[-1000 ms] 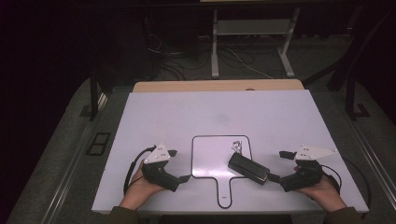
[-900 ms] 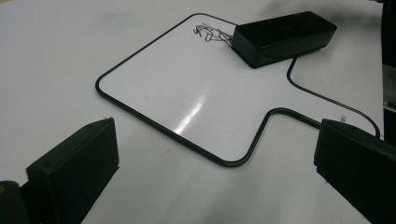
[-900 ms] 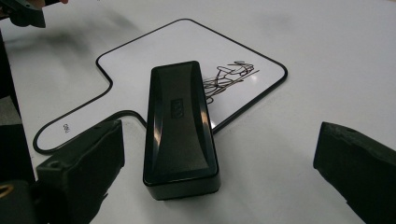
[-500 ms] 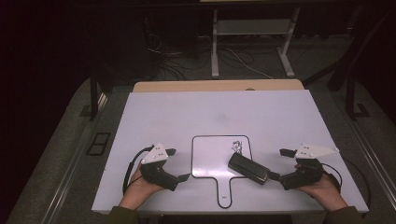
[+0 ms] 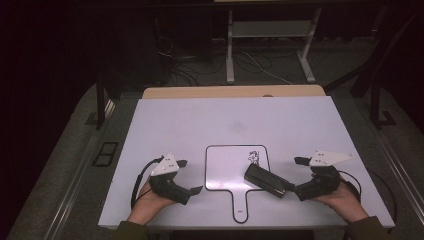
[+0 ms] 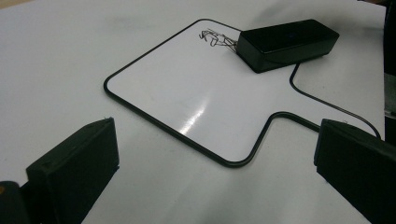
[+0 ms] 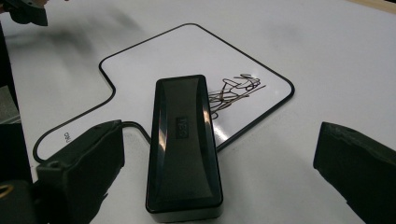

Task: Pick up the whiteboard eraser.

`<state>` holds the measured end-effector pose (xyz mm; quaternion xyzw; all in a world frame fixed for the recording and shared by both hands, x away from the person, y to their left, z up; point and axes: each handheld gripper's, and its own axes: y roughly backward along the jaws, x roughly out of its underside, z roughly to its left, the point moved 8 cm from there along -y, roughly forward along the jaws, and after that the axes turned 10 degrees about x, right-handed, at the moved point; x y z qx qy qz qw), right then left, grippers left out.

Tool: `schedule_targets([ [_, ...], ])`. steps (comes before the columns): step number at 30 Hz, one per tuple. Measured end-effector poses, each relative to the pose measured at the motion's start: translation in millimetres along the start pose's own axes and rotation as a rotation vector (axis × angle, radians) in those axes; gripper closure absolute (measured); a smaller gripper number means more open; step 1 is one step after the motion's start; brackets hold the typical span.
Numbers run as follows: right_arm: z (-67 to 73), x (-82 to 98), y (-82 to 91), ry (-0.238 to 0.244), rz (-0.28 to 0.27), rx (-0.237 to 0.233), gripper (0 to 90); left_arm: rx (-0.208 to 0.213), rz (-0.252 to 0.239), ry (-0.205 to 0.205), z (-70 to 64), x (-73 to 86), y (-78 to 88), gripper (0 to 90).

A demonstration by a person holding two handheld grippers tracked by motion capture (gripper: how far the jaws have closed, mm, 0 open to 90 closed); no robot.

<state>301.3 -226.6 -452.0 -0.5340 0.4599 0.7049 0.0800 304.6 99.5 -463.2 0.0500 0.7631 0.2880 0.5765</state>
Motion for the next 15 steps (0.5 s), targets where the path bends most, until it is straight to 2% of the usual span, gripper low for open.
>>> schedule_targets([
  [9,0.3,-6.1,-1.8,0.003,-0.001,0.003,0.8,0.003,0.003,0.006,1.1,1.8,1.4,0.0],
  [15,0.9,-11.5,-4.9,0.0,0.008,-0.019,0.8,0.004,0.001,0.013,2.7,2.0,1.4,0.0],
])
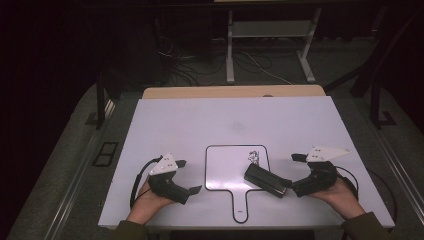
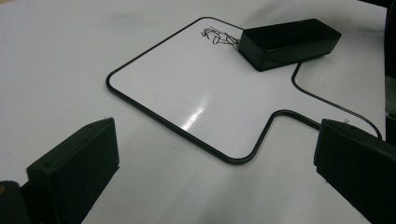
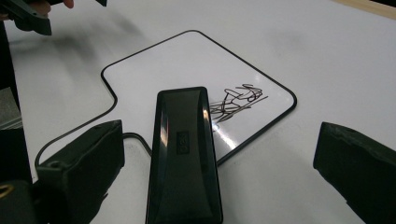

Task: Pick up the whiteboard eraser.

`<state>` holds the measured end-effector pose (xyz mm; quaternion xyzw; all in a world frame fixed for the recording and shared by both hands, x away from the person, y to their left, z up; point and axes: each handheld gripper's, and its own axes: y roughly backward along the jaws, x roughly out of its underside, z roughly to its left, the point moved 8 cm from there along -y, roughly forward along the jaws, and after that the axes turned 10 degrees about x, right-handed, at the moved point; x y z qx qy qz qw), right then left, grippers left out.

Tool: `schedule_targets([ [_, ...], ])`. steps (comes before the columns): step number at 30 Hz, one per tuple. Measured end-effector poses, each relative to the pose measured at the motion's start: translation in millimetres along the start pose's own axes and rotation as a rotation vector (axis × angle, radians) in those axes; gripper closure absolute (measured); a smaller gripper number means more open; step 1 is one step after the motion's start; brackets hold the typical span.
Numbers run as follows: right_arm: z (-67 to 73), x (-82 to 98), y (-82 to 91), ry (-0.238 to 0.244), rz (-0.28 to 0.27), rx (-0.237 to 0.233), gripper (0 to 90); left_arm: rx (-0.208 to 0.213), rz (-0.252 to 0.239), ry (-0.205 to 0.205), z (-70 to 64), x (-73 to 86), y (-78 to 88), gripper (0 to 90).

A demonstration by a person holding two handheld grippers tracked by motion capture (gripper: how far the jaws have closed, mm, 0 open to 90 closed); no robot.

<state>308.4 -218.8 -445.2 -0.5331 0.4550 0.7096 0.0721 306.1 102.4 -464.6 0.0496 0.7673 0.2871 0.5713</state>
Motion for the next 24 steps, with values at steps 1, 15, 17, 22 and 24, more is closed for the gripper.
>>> schedule_targets([
  [1,0.7,-1.2,-1.0,-0.004,0.004,-0.006,0.8,0.001,0.0,0.006,-0.5,0.2,-0.3,0.0],
  [15,7.6,-14.6,-22.2,0.053,0.072,-0.019,1.2,0.006,0.004,0.001,-0.8,1.1,-2.1,0.0],
  [17,8.5,-15.4,-25.6,0.063,0.085,-0.017,1.1,0.004,0.004,0.0,-0.5,1.1,-1.8,0.0],
  [22,9.1,-14.0,-35.5,0.084,0.135,-0.008,1.2,0.003,0.001,0.004,-0.2,1.4,-1.8,0.0],
  [24,10.0,-12.1,-39.4,0.096,0.166,-0.009,1.2,0.003,0.002,0.008,-0.3,1.7,-1.9,0.0],
])
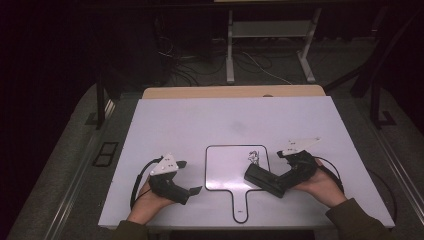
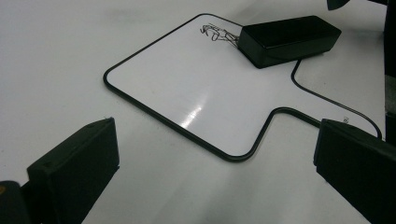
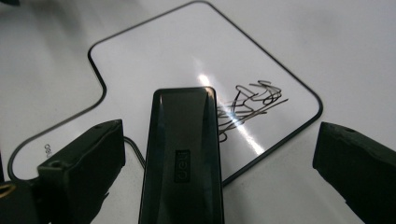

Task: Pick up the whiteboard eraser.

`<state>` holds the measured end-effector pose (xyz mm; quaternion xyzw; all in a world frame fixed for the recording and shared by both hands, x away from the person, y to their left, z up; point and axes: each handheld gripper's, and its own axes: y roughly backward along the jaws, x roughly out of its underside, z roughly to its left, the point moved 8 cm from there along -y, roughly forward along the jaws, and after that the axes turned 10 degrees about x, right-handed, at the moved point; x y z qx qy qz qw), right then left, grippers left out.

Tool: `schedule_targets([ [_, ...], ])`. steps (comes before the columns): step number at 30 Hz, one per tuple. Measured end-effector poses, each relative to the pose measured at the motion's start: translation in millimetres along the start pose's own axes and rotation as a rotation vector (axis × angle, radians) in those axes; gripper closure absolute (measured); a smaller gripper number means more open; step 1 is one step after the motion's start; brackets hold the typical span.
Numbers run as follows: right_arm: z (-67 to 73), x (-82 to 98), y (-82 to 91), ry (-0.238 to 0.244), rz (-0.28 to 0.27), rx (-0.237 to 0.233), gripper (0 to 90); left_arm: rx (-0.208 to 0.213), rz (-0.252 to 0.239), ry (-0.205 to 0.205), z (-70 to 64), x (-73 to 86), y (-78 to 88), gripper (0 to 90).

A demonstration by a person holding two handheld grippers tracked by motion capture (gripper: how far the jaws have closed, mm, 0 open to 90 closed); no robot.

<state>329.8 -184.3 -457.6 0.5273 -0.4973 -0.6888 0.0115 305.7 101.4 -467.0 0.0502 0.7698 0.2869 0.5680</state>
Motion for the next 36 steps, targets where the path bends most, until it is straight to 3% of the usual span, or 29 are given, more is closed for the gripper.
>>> schedule_targets([
  [4,6.5,2.4,-7.1,0.028,0.043,-0.012,1.2,0.001,0.003,0.0,0.3,0.8,-0.6,0.0],
  [7,11.6,6.3,-9.8,0.056,0.072,-0.014,9.8,0.001,0.004,0.001,0.6,1.3,-0.5,0.0],
  [14,16.6,11.9,-14.5,0.062,0.116,-0.014,13.8,0.004,0.009,-0.004,0.0,2.1,-1.5,0.0],
  [19,19.3,14.5,-18.3,0.068,0.132,-0.012,23.0,0.004,0.011,-0.004,0.7,2.7,-1.0,0.0],
  [36,24.8,21.1,-26.6,0.084,0.168,-0.004,37.9,0.012,0.024,-0.008,0.0,4.8,-2.5,0.0],
])
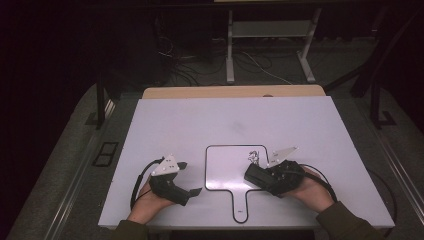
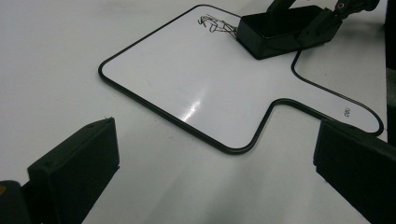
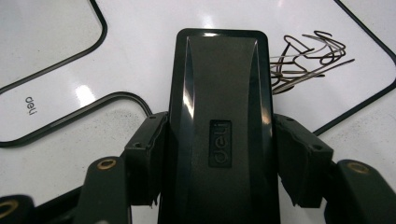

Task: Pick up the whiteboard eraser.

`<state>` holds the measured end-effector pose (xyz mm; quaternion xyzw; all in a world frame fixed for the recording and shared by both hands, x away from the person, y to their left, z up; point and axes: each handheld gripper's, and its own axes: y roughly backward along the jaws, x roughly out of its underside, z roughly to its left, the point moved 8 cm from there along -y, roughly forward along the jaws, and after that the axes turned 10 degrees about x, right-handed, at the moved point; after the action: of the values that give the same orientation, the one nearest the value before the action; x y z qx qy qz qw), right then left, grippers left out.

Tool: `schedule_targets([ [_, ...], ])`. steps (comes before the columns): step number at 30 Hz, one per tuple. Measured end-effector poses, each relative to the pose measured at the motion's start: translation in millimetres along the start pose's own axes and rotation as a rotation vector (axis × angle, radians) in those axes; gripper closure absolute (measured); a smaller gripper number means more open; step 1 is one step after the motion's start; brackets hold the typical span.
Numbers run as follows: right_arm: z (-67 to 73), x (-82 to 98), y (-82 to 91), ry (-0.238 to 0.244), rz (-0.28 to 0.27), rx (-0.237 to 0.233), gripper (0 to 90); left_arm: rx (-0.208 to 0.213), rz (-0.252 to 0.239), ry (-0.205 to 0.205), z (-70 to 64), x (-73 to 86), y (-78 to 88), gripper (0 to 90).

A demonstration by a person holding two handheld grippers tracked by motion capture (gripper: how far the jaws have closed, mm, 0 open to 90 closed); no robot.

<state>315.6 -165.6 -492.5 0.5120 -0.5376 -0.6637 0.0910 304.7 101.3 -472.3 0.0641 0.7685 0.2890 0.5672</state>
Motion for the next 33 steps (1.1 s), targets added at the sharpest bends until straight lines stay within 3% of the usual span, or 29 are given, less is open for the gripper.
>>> schedule_targets([
  [7,0.6,-1.3,0.3,0.001,0.018,0.018,38.3,0.006,-0.003,0.0,-0.2,0.1,-0.3,0.0],
  [19,-0.1,-1.9,2.7,0.011,0.033,-0.004,38.7,-0.001,-0.011,0.004,1.2,-1.6,0.5,0.0],
  [33,-10.5,-12.5,13.5,-0.007,-0.009,-0.016,38.8,-0.007,-0.009,0.001,0.3,-1.8,0.9,0.0],
])
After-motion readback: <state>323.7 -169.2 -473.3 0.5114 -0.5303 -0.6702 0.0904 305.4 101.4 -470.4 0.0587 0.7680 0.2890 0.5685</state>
